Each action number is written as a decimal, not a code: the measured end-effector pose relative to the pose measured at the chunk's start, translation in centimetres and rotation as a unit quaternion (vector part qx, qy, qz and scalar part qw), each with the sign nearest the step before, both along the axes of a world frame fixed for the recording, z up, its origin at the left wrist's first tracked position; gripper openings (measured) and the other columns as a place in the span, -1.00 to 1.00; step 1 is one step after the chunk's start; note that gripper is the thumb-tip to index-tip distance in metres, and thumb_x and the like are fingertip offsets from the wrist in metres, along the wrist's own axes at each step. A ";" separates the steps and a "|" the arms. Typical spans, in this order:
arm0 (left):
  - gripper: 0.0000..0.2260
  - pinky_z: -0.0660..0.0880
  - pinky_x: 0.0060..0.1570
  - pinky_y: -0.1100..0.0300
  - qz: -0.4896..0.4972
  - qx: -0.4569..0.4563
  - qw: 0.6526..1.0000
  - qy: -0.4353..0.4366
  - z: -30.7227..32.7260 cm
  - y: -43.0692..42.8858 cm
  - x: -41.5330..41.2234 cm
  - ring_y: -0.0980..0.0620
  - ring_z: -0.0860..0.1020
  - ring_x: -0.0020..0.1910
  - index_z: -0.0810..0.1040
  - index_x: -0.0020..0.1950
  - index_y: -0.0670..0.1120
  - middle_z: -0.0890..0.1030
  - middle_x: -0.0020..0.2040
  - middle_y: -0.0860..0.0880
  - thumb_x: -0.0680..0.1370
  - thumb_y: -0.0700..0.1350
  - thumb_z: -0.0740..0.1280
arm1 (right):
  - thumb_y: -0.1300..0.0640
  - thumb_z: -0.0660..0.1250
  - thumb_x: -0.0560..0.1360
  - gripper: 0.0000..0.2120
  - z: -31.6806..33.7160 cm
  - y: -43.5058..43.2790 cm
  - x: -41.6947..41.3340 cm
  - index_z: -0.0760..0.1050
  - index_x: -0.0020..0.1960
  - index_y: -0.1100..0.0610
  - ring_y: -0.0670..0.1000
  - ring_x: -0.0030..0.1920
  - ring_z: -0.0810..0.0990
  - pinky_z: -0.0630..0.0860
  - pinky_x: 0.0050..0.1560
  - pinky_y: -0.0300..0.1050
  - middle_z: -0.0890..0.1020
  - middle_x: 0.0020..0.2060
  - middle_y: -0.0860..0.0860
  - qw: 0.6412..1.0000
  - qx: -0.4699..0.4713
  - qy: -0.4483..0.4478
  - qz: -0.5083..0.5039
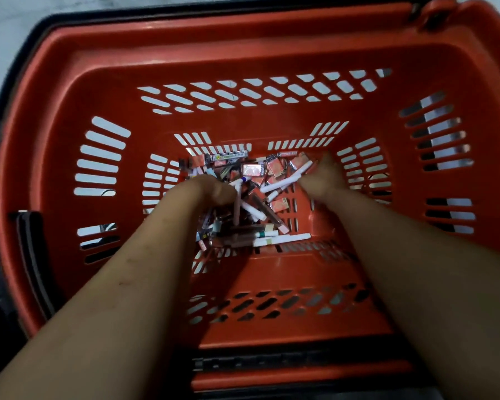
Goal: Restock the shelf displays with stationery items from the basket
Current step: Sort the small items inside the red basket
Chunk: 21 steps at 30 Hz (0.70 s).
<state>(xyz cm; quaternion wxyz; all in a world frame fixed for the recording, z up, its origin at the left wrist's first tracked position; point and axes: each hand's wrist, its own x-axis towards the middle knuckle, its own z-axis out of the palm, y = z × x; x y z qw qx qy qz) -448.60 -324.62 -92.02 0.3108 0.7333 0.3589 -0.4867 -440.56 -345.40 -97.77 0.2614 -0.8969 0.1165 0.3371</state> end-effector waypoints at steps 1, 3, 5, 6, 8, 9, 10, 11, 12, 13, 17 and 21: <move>-0.75 0.49 -0.16 0.05 0.048 0.024 0.998 -0.035 -0.9 0.4 -0.1 -0.13 0.52 -0.10 0.52 0.08 -0.25 0.51 -0.08 -0.17 0.65 -0.04 0.29 | 0.17 0.41 0.52 -0.33 0.1 0.6 0.4 0.21 0.55 0.13 0.16 0.25 0.54 0.43 -0.11 -0.30 0.39 0.45 0.18 1.000 0.009 -0.001 -0.002; -0.62 0.47 -0.23 0.16 0.090 0.078 0.986 -0.113 -2.8 1.1 -0.1 -0.04 0.54 -0.15 0.51 0.27 -0.23 0.58 0.02 -0.15 0.64 0.06 0.31 | 0.25 0.36 0.52 -0.48 0.1 2.3 0.6 0.32 0.44 0.13 0.08 -0.01 0.59 0.42 -0.41 -0.32 0.45 0.34 0.20 0.999 0.030 0.007 0.022; -0.61 0.40 -0.32 0.28 0.085 0.099 0.979 -0.159 -3.3 1.4 -0.3 0.05 0.48 -0.25 0.48 0.28 -0.23 0.57 -0.04 -0.10 0.65 0.07 0.28 | 0.25 0.36 0.51 -0.49 0.8 4.0 -0.2 0.32 0.42 0.07 0.14 0.06 0.57 0.55 -0.42 -0.22 0.34 0.36 0.18 0.995 0.041 0.030 0.084; -0.62 0.44 -0.22 0.28 0.099 0.094 0.977 -0.166 -3.5 1.5 -0.4 0.02 0.51 -0.19 0.46 0.28 -0.22 0.56 -0.03 -0.10 0.66 0.06 0.27 | 0.26 0.36 0.50 -0.41 0.9 4.7 -0.7 0.28 0.47 0.02 0.22 0.19 0.53 0.65 -0.26 -0.09 0.22 0.43 0.16 0.990 0.043 0.045 0.127; -0.55 0.46 0.01 0.11 0.113 0.095 0.972 -0.183 -3.6 1.6 -0.6 -0.15 0.57 0.09 0.43 0.40 -0.21 0.58 0.15 -0.18 0.65 0.08 0.27 | 0.31 0.35 0.46 -0.26 1.2 6.0 -1.6 0.18 0.55 0.00 0.30 0.33 0.45 0.66 0.05 0.07 0.08 0.50 0.15 0.977 0.046 0.058 0.198; -0.52 0.45 0.01 0.07 0.112 0.099 0.970 -0.190 -3.8 1.7 -0.7 -0.20 0.57 0.18 0.42 0.42 -0.19 0.58 0.22 -0.21 0.64 0.10 0.27 | 0.31 0.35 0.44 -0.25 1.6 6.7 -1.9 0.17 0.56 0.02 0.29 0.33 0.45 0.63 0.12 0.09 0.09 0.49 0.16 0.975 0.053 0.057 0.207; -0.52 0.45 -0.04 0.07 0.118 0.098 0.968 -0.196 -4.0 1.8 -0.8 -0.21 0.57 0.18 0.43 0.42 -0.17 0.59 0.23 -0.21 0.63 0.12 0.29 | 0.29 0.36 0.43 -0.27 1.9 7.4 -2.1 0.20 0.54 0.02 0.27 0.30 0.48 0.61 0.15 0.10 0.16 0.45 0.15 0.976 0.067 0.053 0.201; -0.51 0.46 -0.12 0.11 0.127 0.092 0.967 -0.202 -3.9 1.9 -0.9 -0.18 0.59 0.12 0.45 0.40 -0.16 0.60 0.20 -0.19 0.61 0.14 0.31 | 0.24 0.37 0.41 -0.31 2.4 7.8 -2.1 0.27 0.49 0.01 0.24 0.25 0.52 0.61 0.12 0.10 0.26 0.40 0.13 0.978 0.089 0.053 0.181; -0.51 0.43 -0.21 0.16 0.144 0.086 0.963 -0.210 -3.8 1.8 -0.9 -0.12 0.59 0.04 0.48 0.36 -0.14 0.61 0.16 -0.17 0.59 0.17 0.33 | 0.19 0.38 0.39 -0.39 2.7 8.2 -2.0 0.36 0.42 -0.01 0.18 0.17 0.57 0.62 0.03 0.07 0.37 0.33 0.10 0.980 0.123 0.062 0.142; -0.53 0.40 -0.30 0.19 0.163 0.080 0.959 -0.216 -3.7 1.8 -1.0 -0.07 0.57 -0.05 0.51 0.31 -0.13 0.62 0.11 -0.14 0.57 0.19 0.35 | 0.19 0.38 0.40 -0.49 3.1 8.5 -1.9 0.44 0.32 -0.03 0.13 0.11 0.60 0.58 -0.08 0.03 0.47 0.25 0.07 0.979 0.164 0.077 0.092; -0.76 0.30 -0.42 0.24 0.192 0.085 0.944 -0.254 -3.2 1.8 -1.5 0.06 0.49 -0.27 0.60 0.06 -0.11 0.58 -0.16 -0.01 0.61 0.05 0.35 | 0.48 0.25 0.38 -0.39 4.4 9.1 -1.9 0.50 0.33 0.03 0.13 0.11 0.61 0.53 -0.13 -0.01 0.57 0.14 0.06 0.946 0.284 0.154 -0.012; -0.77 0.29 -0.43 0.20 0.212 0.104 0.940 -0.248 -2.7 1.9 -2.2 0.02 0.47 -0.31 0.58 0.03 -0.16 0.54 -0.22 -0.04 0.63 0.01 0.31 | 0.48 0.17 0.44 -0.20 5.2 11.1 -4.0 0.24 0.56 -0.11 -0.04 -0.29 0.50 0.38 -0.41 -0.15 0.47 0.38 0.12 0.946 0.241 0.174 0.128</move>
